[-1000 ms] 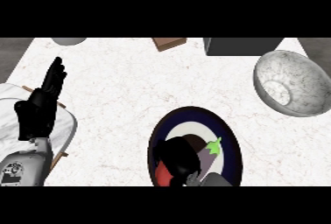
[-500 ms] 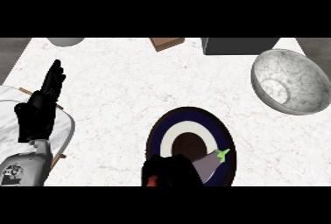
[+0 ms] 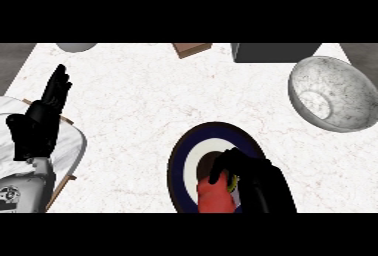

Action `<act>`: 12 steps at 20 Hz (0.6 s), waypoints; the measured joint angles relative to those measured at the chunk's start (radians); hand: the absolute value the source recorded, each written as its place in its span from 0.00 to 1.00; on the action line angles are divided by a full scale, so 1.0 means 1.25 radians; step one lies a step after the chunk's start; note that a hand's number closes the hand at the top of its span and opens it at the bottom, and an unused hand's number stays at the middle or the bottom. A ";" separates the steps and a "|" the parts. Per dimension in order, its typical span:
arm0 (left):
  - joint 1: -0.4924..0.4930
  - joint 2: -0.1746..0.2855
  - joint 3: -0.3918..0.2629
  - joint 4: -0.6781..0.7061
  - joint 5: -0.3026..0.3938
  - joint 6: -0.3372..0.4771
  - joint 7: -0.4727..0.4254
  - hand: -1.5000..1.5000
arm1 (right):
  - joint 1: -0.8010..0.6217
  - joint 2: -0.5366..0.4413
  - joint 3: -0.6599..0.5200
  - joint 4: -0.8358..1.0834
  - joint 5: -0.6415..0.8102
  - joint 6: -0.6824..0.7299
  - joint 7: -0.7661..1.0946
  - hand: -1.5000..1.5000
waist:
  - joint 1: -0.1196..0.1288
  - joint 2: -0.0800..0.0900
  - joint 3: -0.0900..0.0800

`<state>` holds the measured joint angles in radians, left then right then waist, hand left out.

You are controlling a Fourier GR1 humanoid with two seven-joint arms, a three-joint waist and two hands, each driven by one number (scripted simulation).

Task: Pick the bell pepper from the plate and place it in the bowl

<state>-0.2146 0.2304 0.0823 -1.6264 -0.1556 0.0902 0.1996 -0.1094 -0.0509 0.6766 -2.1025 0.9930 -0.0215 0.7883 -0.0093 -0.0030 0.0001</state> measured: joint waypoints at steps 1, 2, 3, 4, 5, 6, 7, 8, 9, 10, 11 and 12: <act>0.006 0.000 -0.001 -0.010 -0.001 -0.001 0.001 0.50 | -0.002 0.000 -0.023 -0.010 -0.002 0.000 0.003 1.00 | 0.002 0.000 0.000; 0.014 -0.004 -0.004 -0.010 -0.003 -0.001 -0.005 0.50 | 0.007 -0.013 -0.051 -0.028 -0.016 -0.004 -0.008 1.00 | 0.002 0.001 0.000; 0.009 -0.007 -0.007 -0.008 -0.008 0.002 -0.005 0.50 | 0.005 -0.021 -0.091 -0.024 -0.042 -0.011 -0.026 1.00 | 0.003 0.001 0.000; 0.002 -0.007 -0.007 -0.002 -0.012 0.004 -0.006 0.50 | -0.002 -0.028 -0.130 -0.033 -0.066 -0.007 -0.034 1.00 | 0.003 0.002 0.000; 0.002 -0.012 -0.010 0.003 -0.017 0.008 -0.010 0.50 | -0.012 -0.033 -0.169 -0.021 -0.083 -0.013 -0.050 1.00 | 0.004 0.003 0.000; 0.004 -0.016 -0.013 0.000 -0.020 0.010 -0.011 0.50 | -0.023 -0.038 -0.209 -0.012 -0.107 -0.014 -0.064 1.00 | 0.006 0.003 0.000; 0.006 -0.018 -0.013 0.003 -0.019 0.009 -0.016 0.50 | -0.036 -0.046 -0.255 0.008 -0.133 -0.021 -0.087 1.00 | 0.007 0.004 0.000; 0.011 -0.018 -0.015 -0.006 -0.022 0.009 -0.011 0.50 | -0.036 -0.057 -0.292 0.013 -0.155 -0.029 -0.107 1.00 | 0.008 0.004 0.000; 0.013 -0.020 -0.019 -0.012 -0.025 0.010 -0.010 0.50 | -0.050 -0.066 -0.335 0.035 -0.181 -0.035 -0.130 1.00 | 0.009 0.004 0.001; 0.010 -0.017 -0.015 -0.008 -0.023 0.006 -0.010 0.50 | -0.057 -0.074 -0.372 0.058 -0.204 -0.045 -0.157 1.00 | 0.009 0.004 0.001; 0.009 -0.018 -0.013 -0.005 -0.020 0.004 -0.013 0.50 | -0.074 -0.085 -0.409 0.090 -0.226 -0.052 -0.186 1.00 | 0.010 0.004 0.001; -0.001 -0.018 -0.016 -0.013 -0.021 0.002 0.004 0.50 | -0.089 -0.091 -0.438 0.114 -0.239 -0.060 -0.205 1.00 | 0.010 0.004 0.001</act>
<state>-0.2158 0.2079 0.0623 -1.6428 -0.1813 0.0928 0.2040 -0.2210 -0.1648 0.1290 -1.9600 0.6943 -0.0962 0.5319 0.0035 0.0024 0.0008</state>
